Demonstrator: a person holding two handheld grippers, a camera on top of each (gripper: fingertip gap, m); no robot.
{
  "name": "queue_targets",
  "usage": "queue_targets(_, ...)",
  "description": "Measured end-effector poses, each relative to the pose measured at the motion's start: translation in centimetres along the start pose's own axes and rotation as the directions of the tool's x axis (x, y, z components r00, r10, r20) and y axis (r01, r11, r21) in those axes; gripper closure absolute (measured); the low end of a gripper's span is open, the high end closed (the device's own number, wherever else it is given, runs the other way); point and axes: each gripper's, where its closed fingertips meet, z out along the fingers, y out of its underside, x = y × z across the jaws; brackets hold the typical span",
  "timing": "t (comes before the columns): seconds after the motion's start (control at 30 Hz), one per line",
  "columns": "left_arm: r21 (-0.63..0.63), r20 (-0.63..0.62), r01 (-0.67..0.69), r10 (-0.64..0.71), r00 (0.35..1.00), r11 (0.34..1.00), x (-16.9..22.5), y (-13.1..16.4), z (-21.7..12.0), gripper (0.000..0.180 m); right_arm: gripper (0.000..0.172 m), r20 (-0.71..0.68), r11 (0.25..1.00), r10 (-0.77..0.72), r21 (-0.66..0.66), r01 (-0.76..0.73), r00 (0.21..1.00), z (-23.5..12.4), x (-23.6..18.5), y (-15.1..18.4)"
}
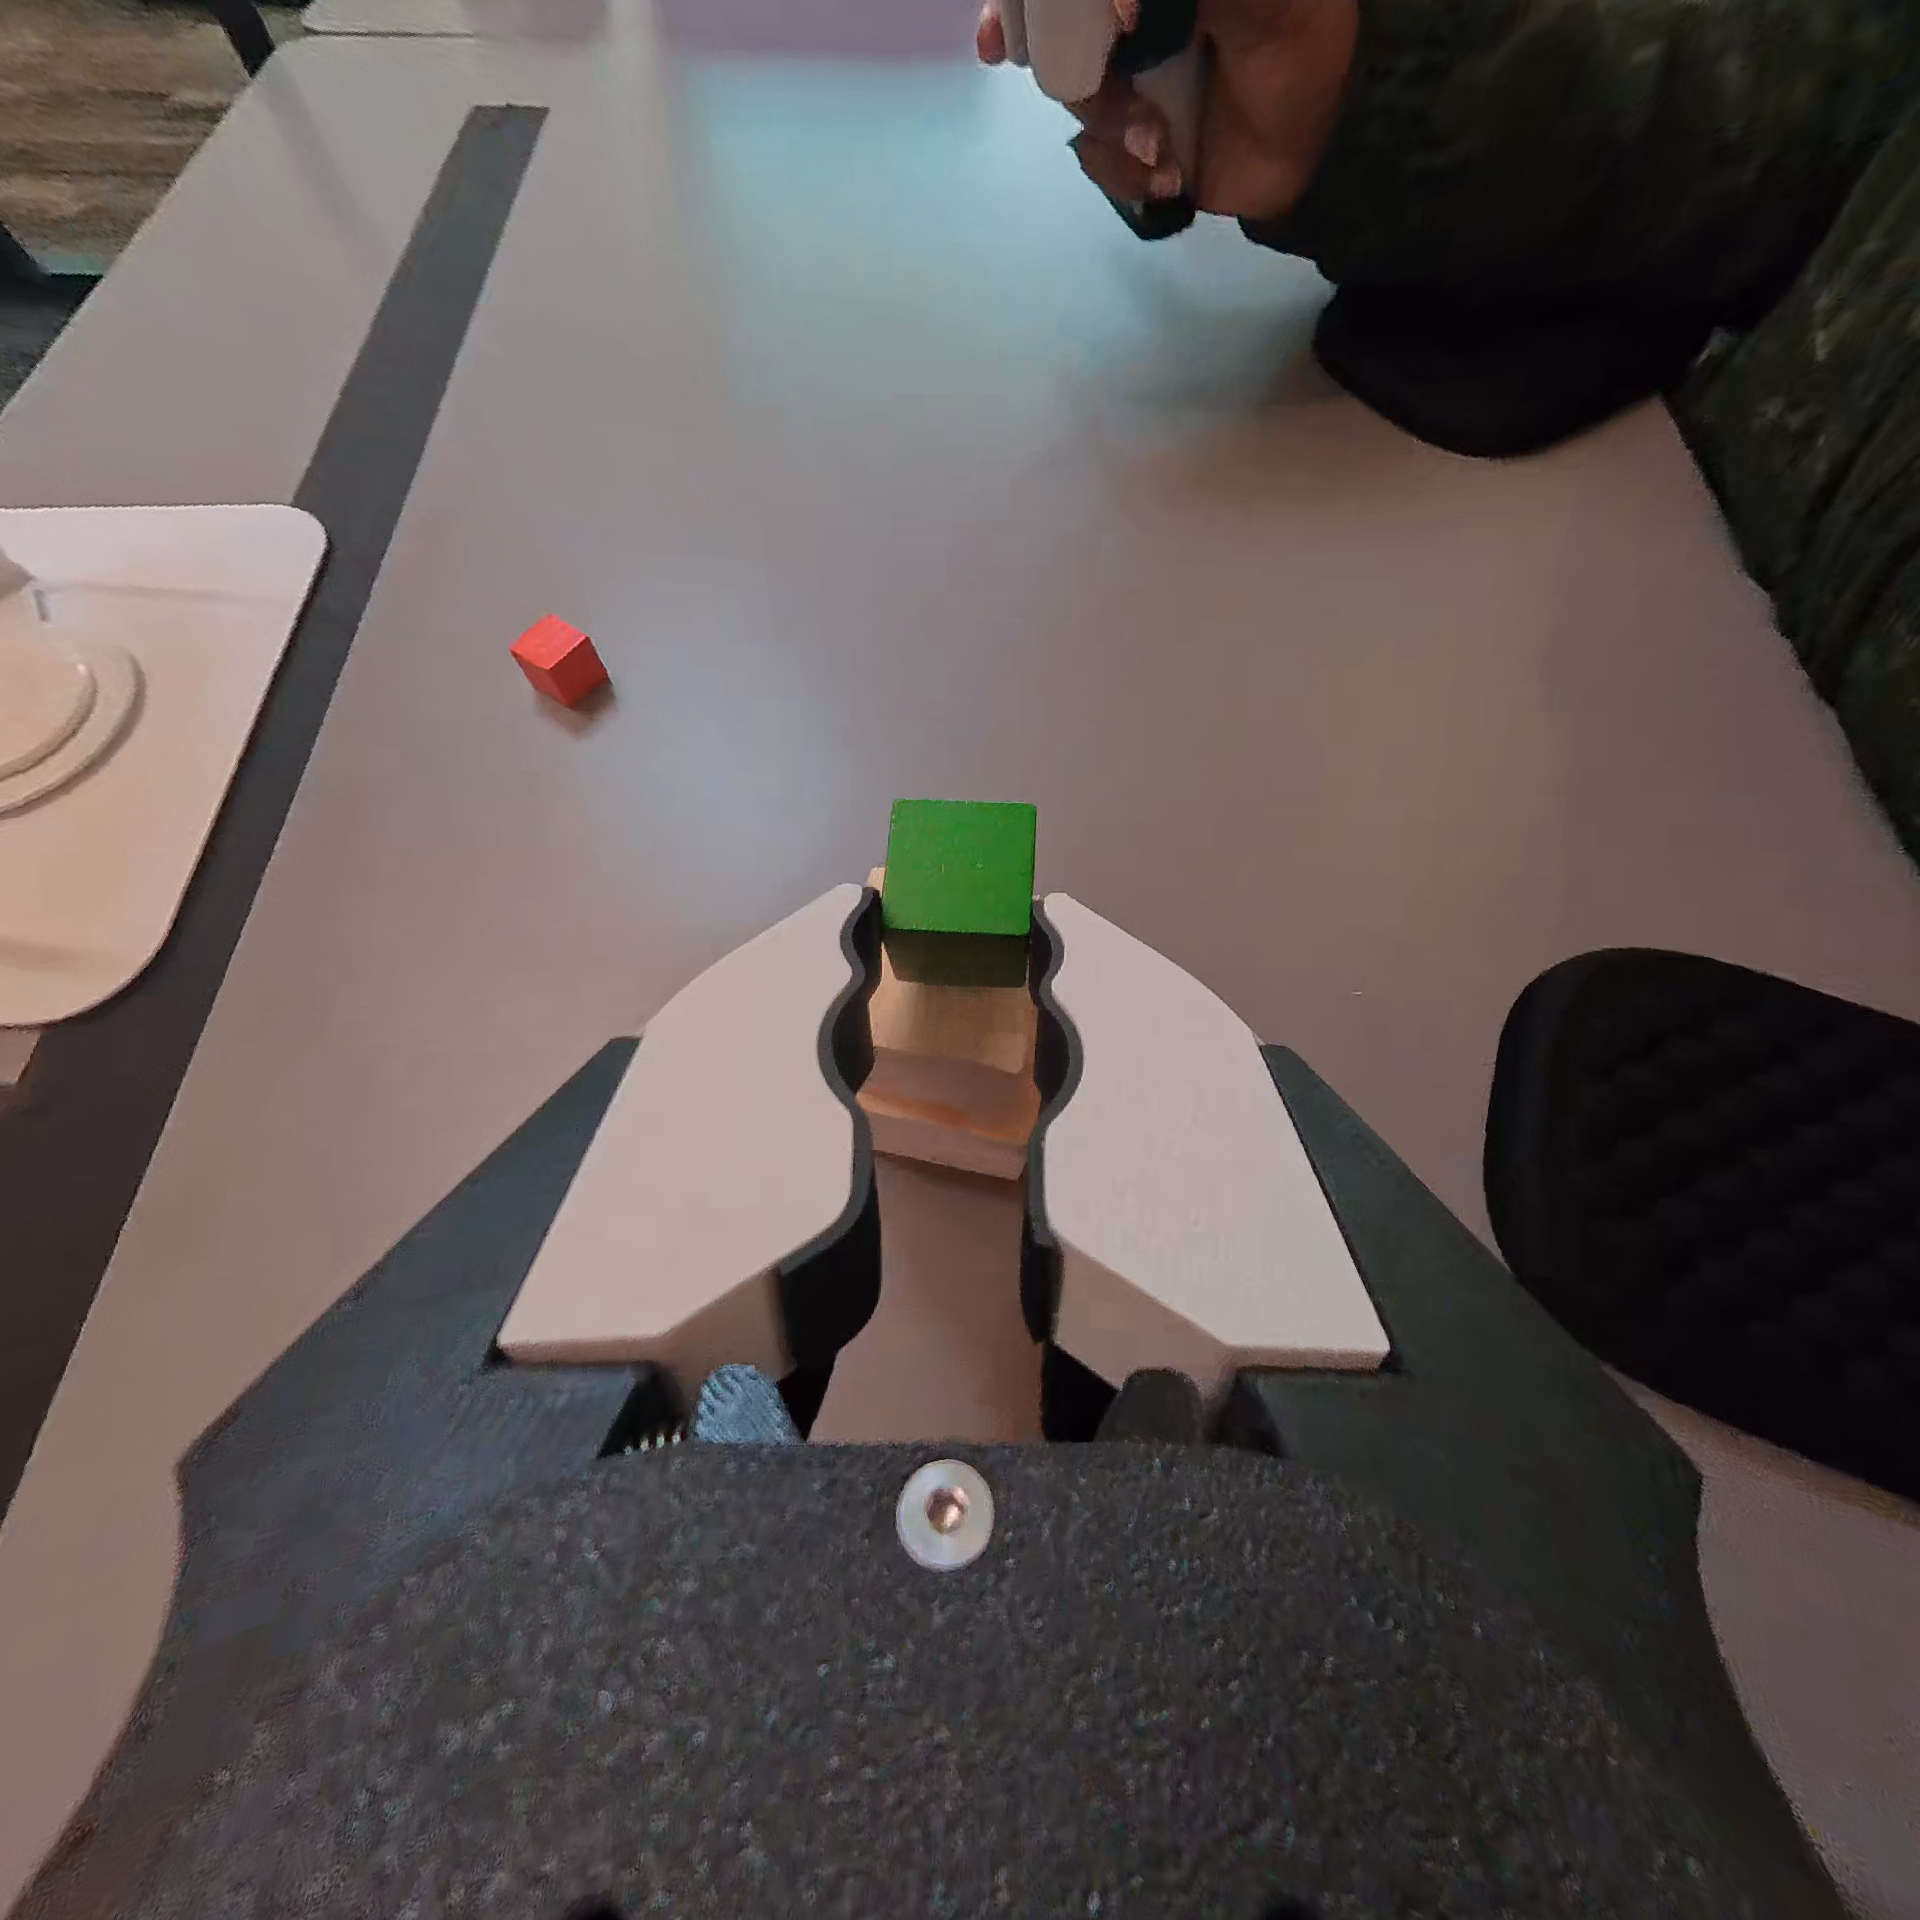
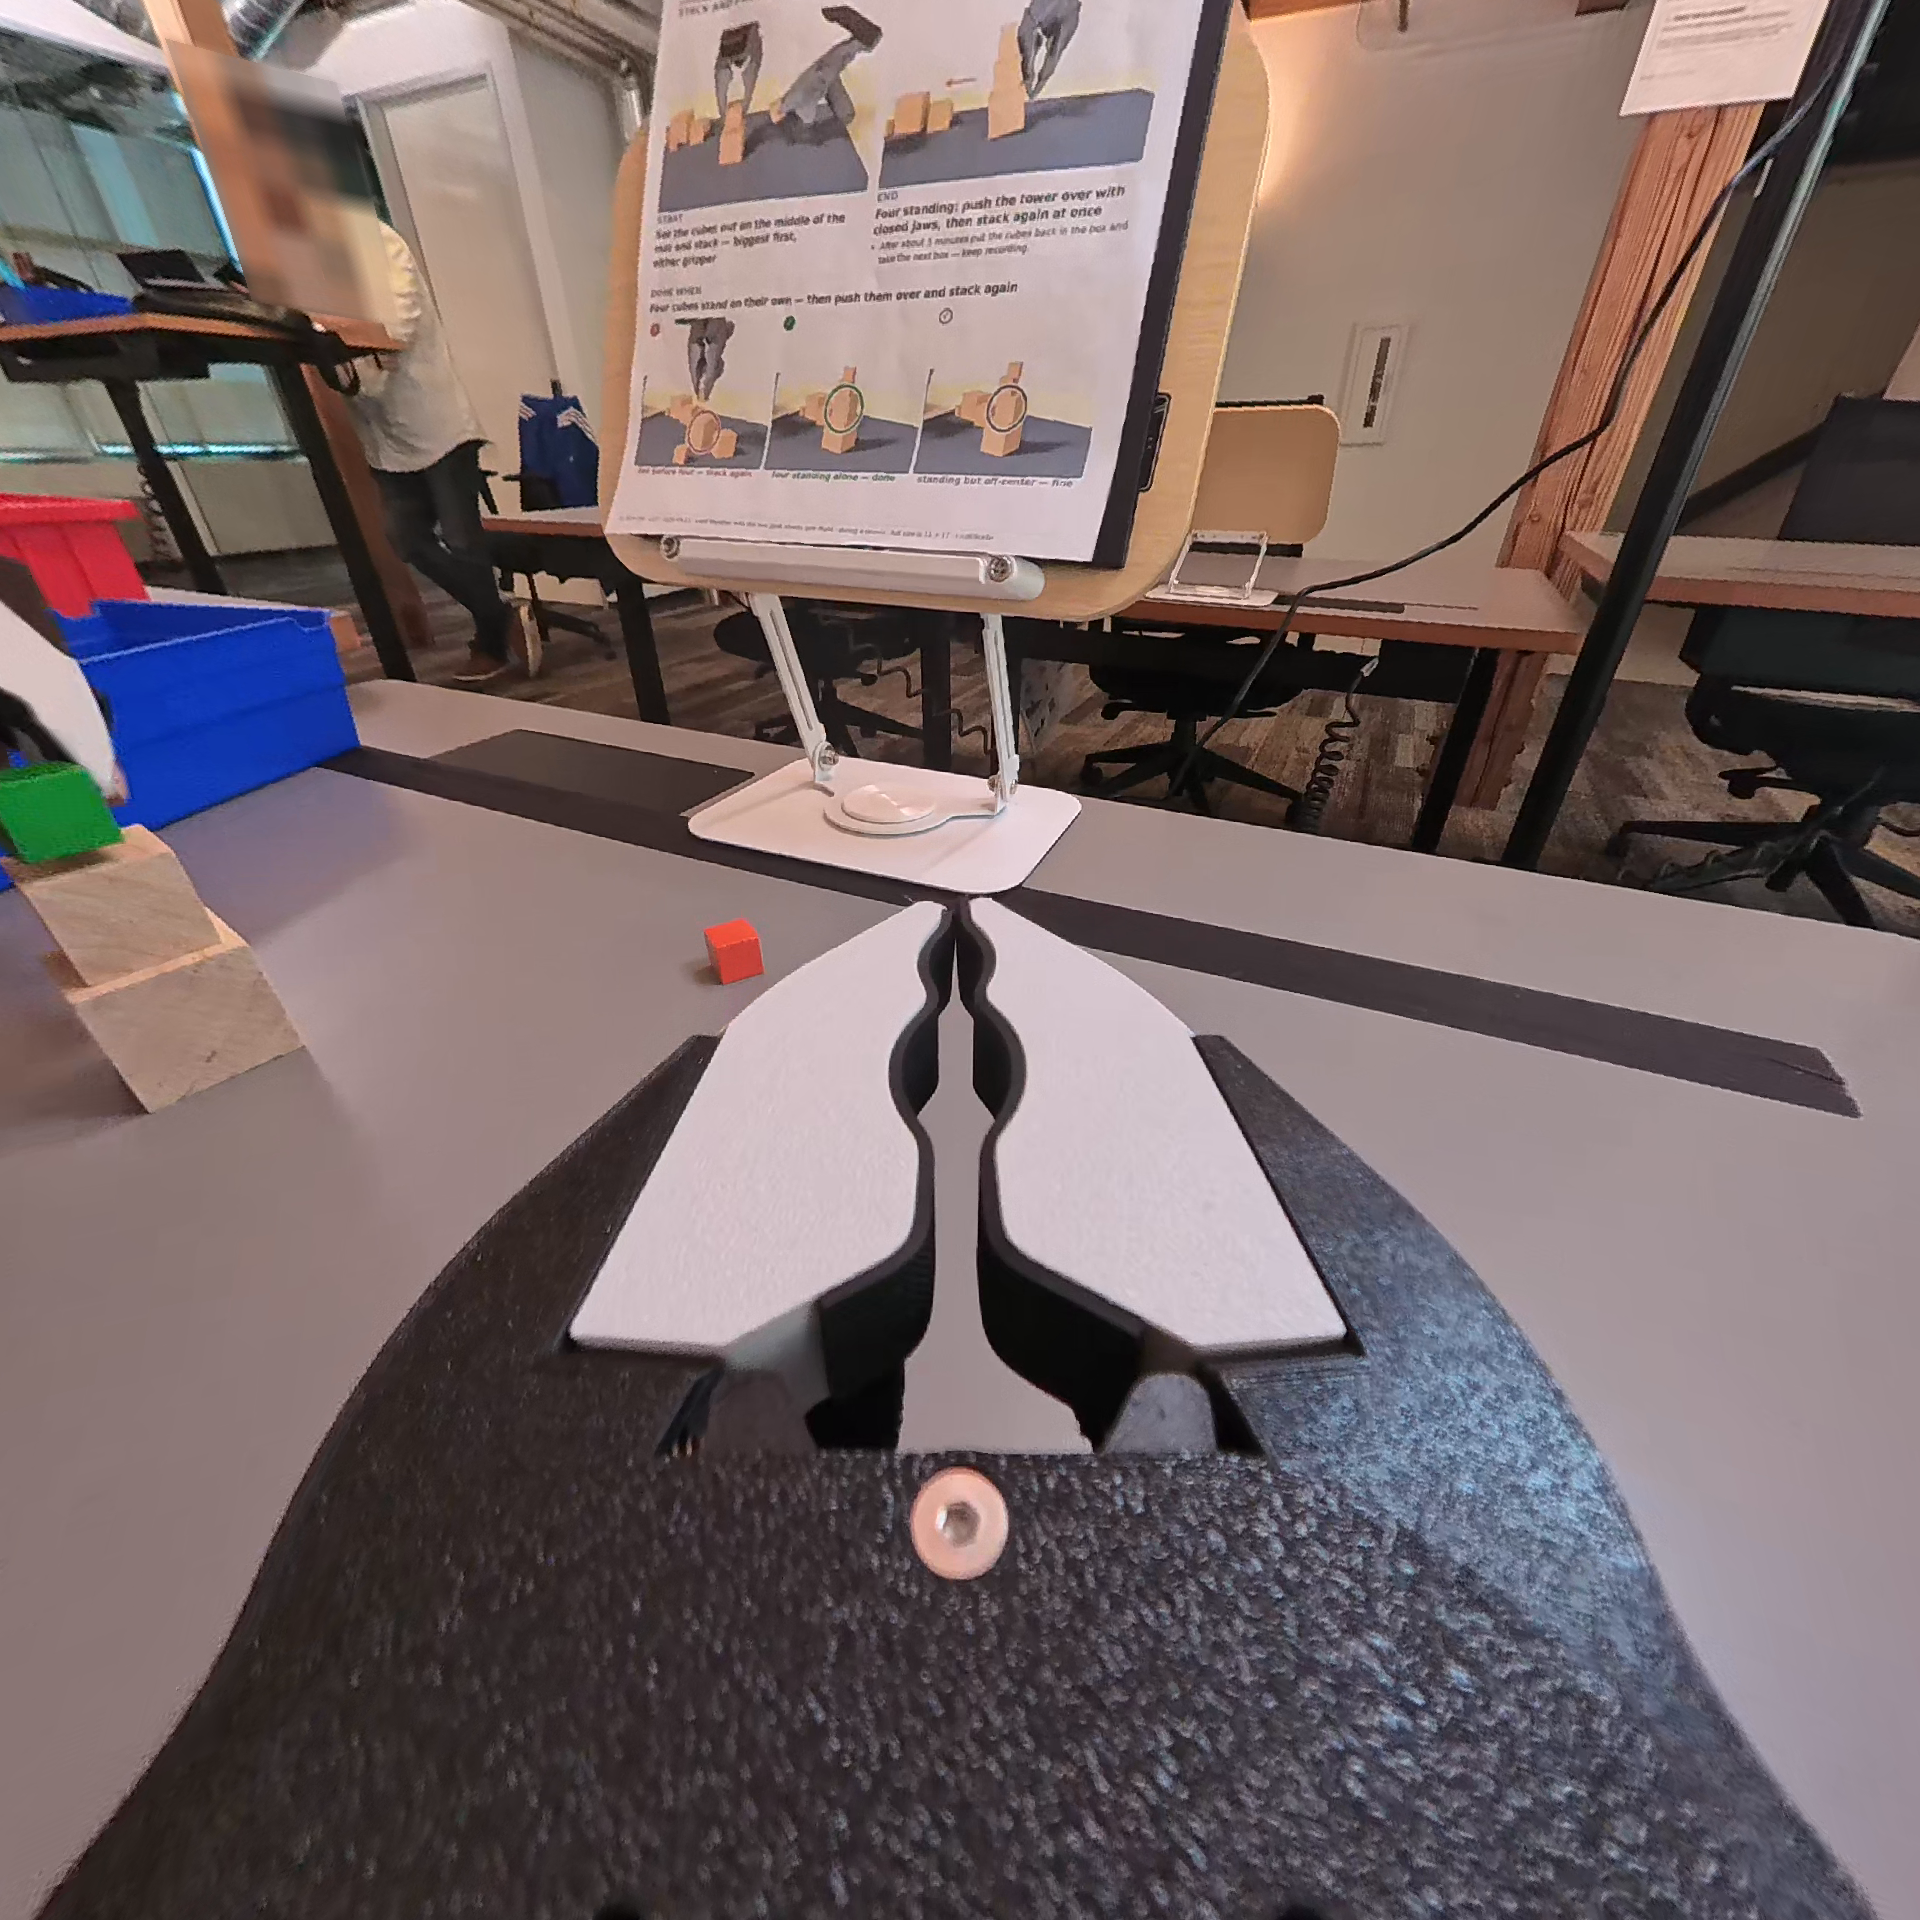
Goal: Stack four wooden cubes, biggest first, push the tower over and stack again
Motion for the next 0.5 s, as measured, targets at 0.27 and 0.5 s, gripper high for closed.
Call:
queue_targets(0.27, -0.071, -0.067, -0.062, 0.057, 0.996, 0.996, 0.2, 0.2, -0.3, 0.154, 0.172, 0.017, 1.000, -0.001, -0.009, 0.001, 1.000, 0.2, -0.3, 0.4)
queue_targets(0.5, -0.097, -0.067, -0.060, 0.053, 0.996, 0.993, -0.2, 0.8, -0.1, 0.154, 0.172, 0.023, 1.000, -0.001, -0.006, 0.001, 1.000, 0.2, -0.5, 0.3)
